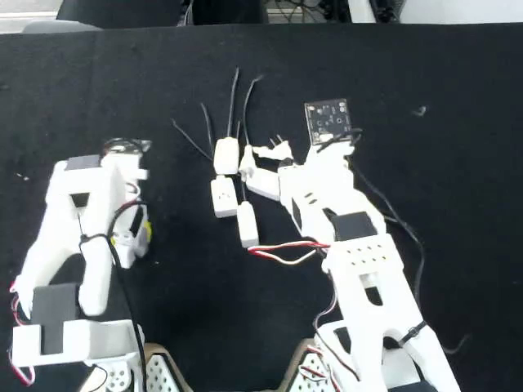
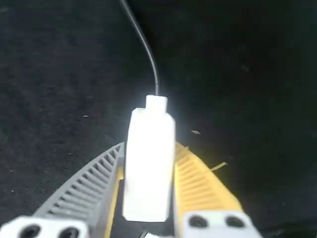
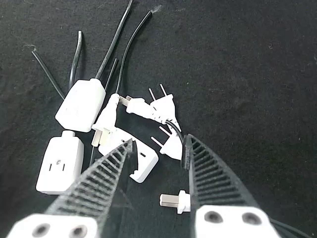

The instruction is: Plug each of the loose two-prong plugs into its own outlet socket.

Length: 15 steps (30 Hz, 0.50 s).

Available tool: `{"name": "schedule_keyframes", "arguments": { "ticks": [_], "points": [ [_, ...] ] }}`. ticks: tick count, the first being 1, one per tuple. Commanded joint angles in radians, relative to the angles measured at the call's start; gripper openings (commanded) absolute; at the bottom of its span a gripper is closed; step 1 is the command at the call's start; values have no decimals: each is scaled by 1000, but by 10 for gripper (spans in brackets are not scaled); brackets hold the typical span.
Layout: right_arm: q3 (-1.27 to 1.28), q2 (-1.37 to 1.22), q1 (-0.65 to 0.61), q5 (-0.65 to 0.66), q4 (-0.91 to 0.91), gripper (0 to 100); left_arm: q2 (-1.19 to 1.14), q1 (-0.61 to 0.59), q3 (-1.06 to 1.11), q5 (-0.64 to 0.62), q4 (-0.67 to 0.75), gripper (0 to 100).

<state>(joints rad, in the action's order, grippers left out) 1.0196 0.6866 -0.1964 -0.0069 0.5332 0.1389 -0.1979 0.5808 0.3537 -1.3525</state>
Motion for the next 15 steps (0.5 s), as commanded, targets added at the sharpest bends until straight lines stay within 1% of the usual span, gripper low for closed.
{"name": "schedule_keyframes", "arguments": {
  "ticks": [1, 6, 9, 11, 15],
  "points": [
    [-5, 1, -14, 12, -21, 145, 81, 30, -50, 64, -72, 212],
    [-5, 1, -14, 12, -21, 145, 172, 30, -150, 183, -206, 173],
    [-5, 1, -14, 12, -21, 145, 212, 19, -176, 232, -244, 173],
    [-5, 1, -14, 12, -21, 145, 229, -24, -173, 245, -222, 173],
    [-4, -1, -25, 12, -21, 145, 230, -114, -124, 245, -97, 173]
  ]
}}
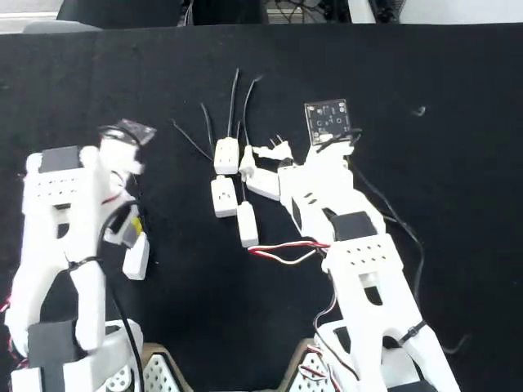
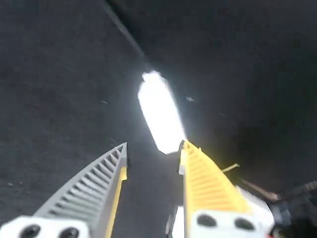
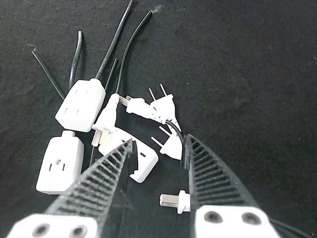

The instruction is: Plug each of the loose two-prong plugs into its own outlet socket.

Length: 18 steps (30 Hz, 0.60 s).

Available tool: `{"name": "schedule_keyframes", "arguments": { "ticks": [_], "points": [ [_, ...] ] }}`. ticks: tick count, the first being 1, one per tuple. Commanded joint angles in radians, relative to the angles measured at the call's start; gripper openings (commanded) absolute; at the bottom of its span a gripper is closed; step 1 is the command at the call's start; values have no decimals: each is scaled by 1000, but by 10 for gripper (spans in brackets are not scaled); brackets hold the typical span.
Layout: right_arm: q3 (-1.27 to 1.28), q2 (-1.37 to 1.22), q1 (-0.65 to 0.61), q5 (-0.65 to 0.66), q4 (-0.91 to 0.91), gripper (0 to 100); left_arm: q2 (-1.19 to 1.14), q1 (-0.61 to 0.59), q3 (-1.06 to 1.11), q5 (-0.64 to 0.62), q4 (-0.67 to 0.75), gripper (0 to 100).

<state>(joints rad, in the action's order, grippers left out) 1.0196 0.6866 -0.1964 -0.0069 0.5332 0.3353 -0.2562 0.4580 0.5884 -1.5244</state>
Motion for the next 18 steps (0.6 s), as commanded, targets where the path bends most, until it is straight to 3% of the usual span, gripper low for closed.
{"name": "schedule_keyframes", "arguments": {
  "ticks": [1, 4, 11, 15, 18],
  "points": [
    [-4, -1, -32, 12, -21, 145, 35, -71, 28, 9, 115, 173],
    [-4, -1, -37, 12, -17, 145, 38, -93, 119, -52, 229, 173],
    [-5, 5, -58, 12, -20, 145, 46, -143, 243, -405, 450, 173],
    [10, 2, -123, 11, -18, 145, 46, -179, 249, -545, 474, 173],
    [31, 5, -212, 11, -21, 145, 35, -176, 254, -566, 477, 173]
  ]
}}
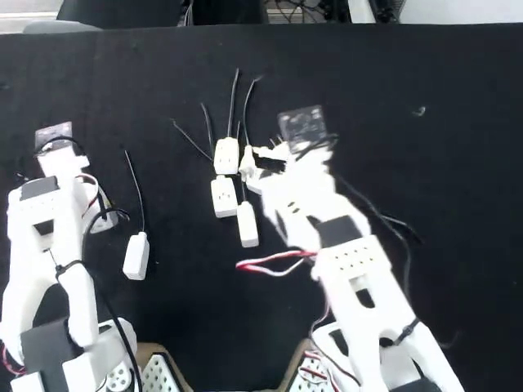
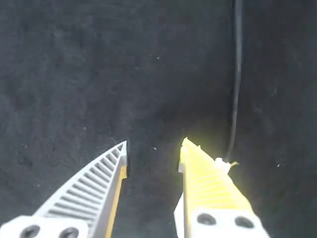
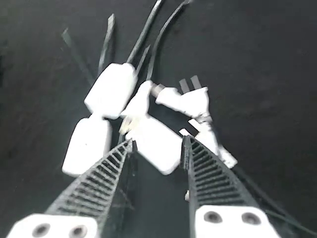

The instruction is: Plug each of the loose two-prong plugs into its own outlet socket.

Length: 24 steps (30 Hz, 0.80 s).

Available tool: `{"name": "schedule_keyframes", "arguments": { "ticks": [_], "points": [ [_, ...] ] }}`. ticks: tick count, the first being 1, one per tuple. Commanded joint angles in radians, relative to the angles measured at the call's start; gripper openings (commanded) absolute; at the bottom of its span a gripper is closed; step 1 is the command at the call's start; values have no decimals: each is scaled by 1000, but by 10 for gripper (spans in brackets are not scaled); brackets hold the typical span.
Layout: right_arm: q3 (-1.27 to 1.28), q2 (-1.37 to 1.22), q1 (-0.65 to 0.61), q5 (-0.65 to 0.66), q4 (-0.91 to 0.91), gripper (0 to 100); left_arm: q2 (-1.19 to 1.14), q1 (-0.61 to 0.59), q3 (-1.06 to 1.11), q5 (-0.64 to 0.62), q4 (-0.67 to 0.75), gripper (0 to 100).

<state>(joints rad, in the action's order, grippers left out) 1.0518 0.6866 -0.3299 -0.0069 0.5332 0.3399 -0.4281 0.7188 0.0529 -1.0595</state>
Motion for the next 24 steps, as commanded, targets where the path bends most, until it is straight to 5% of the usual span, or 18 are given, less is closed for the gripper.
{"name": "schedule_keyframes", "arguments": {
  "ticks": [1, 5, 9, 14, 19, 24],
  "points": [
    [5, 5, -106, 11, -21, 145, 35, -4, -7, -32, 12, 173],
    [25, -1, -195, 11, -21, 137, 35, -4, -7, -37, 12, 173],
    [22, -1, -230, 12, -23, 9, 40, -7, 10, -32, 12, 173],
    [24, -58, -298, -43, -69, 136, 41, -13, 8, -32, 11, 173],
    [-88, -367, -348, -51, -147, 90, 41, -13, 10, -32, 11, 173],
    [-291, -591, -350, -51, 5, 70, 34, -13, 25, -31, 12, 173]
  ]
}}
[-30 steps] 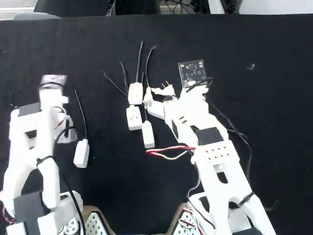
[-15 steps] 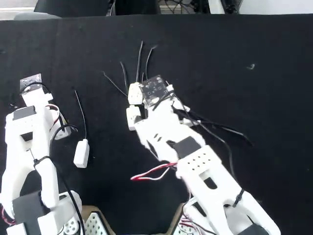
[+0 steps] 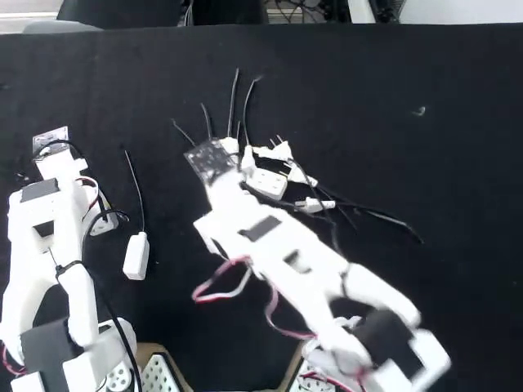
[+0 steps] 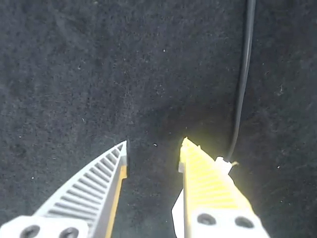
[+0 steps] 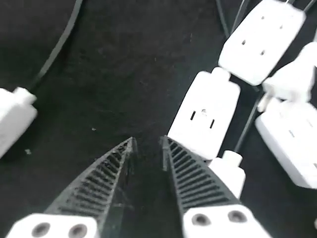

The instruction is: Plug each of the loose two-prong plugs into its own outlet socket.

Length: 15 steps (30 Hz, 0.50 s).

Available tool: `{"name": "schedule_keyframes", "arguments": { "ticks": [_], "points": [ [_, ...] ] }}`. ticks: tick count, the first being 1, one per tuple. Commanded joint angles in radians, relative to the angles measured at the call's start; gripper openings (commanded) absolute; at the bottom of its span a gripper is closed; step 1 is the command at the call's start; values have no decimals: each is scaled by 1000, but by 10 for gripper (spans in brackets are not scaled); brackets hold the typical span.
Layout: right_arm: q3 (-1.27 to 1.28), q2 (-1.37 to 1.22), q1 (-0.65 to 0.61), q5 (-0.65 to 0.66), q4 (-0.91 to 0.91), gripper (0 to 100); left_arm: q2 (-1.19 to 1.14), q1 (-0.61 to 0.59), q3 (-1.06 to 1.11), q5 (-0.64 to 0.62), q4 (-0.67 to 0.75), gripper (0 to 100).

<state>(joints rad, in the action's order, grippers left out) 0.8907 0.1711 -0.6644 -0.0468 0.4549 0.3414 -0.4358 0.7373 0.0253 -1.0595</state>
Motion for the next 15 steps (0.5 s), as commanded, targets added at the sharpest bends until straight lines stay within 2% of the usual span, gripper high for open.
{"name": "schedule_keyframes", "arguments": {
  "ticks": [1, 3, 6, 10, 15],
  "points": [
    [-153, -97, -17, -11, 123, 74, 38, -5, 13, -3, 15, 173],
    [-193, -125, 2, 29, 206, 74, 40, -7, 30, -3, 35, 173],
    [-240, -160, 152, 141, 284, 74, 40, -7, 31, -3, 40, 173],
    [-321, -203, 321, 181, 285, 74, 40, -7, 27, -3, 40, 173],
    [-406, -219, 408, 236, 265, 74, 40, -5, 28, -3, 41, 173]
  ]
}}
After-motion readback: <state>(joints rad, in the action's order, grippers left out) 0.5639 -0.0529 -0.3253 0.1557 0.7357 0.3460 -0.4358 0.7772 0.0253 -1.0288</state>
